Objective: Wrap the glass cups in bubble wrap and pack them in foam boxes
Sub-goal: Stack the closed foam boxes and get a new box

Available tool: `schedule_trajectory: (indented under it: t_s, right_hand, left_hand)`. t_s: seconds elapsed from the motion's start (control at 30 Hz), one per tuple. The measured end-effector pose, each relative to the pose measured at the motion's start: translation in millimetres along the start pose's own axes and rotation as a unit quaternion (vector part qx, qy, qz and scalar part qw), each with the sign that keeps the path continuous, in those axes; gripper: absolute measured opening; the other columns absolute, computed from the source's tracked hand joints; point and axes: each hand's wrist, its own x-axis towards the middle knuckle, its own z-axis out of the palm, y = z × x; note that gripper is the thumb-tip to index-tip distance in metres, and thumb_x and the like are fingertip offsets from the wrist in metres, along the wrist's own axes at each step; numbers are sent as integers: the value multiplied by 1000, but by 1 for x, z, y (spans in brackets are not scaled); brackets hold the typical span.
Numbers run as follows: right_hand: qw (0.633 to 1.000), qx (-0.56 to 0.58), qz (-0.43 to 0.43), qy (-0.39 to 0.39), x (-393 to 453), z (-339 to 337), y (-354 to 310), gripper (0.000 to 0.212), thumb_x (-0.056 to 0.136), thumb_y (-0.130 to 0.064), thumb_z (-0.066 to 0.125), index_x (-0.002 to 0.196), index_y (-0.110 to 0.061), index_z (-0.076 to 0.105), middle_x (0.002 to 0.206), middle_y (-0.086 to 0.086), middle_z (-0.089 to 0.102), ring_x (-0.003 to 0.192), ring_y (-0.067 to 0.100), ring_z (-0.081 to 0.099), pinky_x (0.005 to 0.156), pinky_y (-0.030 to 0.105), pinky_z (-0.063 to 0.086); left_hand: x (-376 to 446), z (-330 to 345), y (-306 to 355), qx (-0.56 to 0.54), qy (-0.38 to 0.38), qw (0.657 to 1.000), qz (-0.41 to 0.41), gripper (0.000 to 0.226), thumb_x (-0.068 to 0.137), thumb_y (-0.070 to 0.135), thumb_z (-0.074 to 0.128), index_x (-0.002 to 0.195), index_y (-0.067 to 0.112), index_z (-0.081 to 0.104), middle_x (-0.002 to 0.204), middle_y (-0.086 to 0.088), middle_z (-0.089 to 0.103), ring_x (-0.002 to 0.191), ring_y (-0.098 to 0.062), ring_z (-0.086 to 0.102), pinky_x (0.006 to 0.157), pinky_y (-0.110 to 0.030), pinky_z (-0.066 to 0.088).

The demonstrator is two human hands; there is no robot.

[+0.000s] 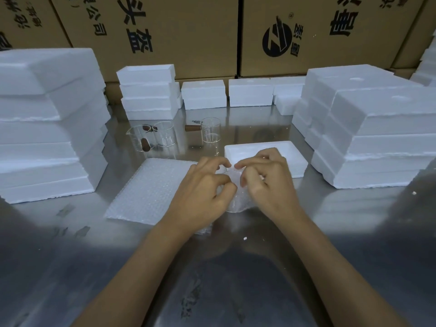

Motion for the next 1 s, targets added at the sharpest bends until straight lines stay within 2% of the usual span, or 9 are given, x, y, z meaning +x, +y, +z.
schedule_trajectory:
  t_s: [0.1,0.17,0.3,0.43,0.5,0.67,0.77,0.87,1.0]
  right_hand:
    - [994,-82,-40,-60,-2,5,6,34,79,-16,42,74,-17,75,83,-18,71,101,10,47,93,27,35]
    - [996,-64,-28,-53,0,5,9,33,78,-18,42,68,-19,73,89,-18,72,103,5,47,95,23,34]
    - [986,75,84,121,7,-7,19,33,80,-21,42,70,-19,73,90,-26,68,104,-7,48,86,11,38]
    - [982,-50,142,115,13,-23,47,30,90,-20,49,114,-17,67,122,-8,62,123,10,41,106,28,35]
    - [977,-132,155,68,12,-21,56,25,88,-21,58,110,-16,69,127,0,62,127,24,43,108,33,30]
    - [973,-151,165,50,12,-14,57,11,82,-33,62,83,-26,71,110,-11,66,120,18,41,100,32,24]
    - [978,-134,150,48,12,-12,58,12,80,-35,63,77,-24,67,100,-12,67,112,17,44,93,25,29]
    - [978,-127,158,53,12,-12,60,17,78,-40,62,75,-24,66,96,-11,66,111,17,44,92,22,30]
    - [977,-142,152,44,12,-11,61,22,77,-46,58,78,-26,67,97,-11,67,112,16,44,95,27,36]
  left_hand:
    - [0,-4,4,-67,25,997,11,26,83,43,43,94,26,60,110,18,55,105,-6,49,88,-25,43]
    - [-1,-3,4,-62,-15,998,29,24,81,50,48,96,33,54,110,20,51,105,-6,48,85,-23,43]
    - [-3,6,0,-28,-84,996,-12,31,75,58,59,94,33,54,115,20,48,107,-5,46,89,-28,46]
    - [-1,1,2,-123,29,990,-56,31,69,55,66,85,29,60,103,19,55,97,2,52,79,-10,37]
    - [1,-4,1,-150,110,981,-60,23,75,46,71,88,28,62,105,19,57,98,8,53,77,-4,37]
    - [14,-3,1,-146,179,969,-85,20,87,41,71,96,46,54,111,29,50,104,23,44,80,4,34]
    - [42,4,1,-121,165,976,-77,19,88,38,71,101,33,58,115,16,51,101,12,47,80,-4,40]
    - [65,13,-2,-75,88,991,-67,22,88,36,71,101,22,61,117,8,53,109,-10,52,91,-29,45]
    - [65,31,-11,32,12,999,-40,27,88,43,67,104,21,65,125,0,54,120,-23,51,99,-36,39]
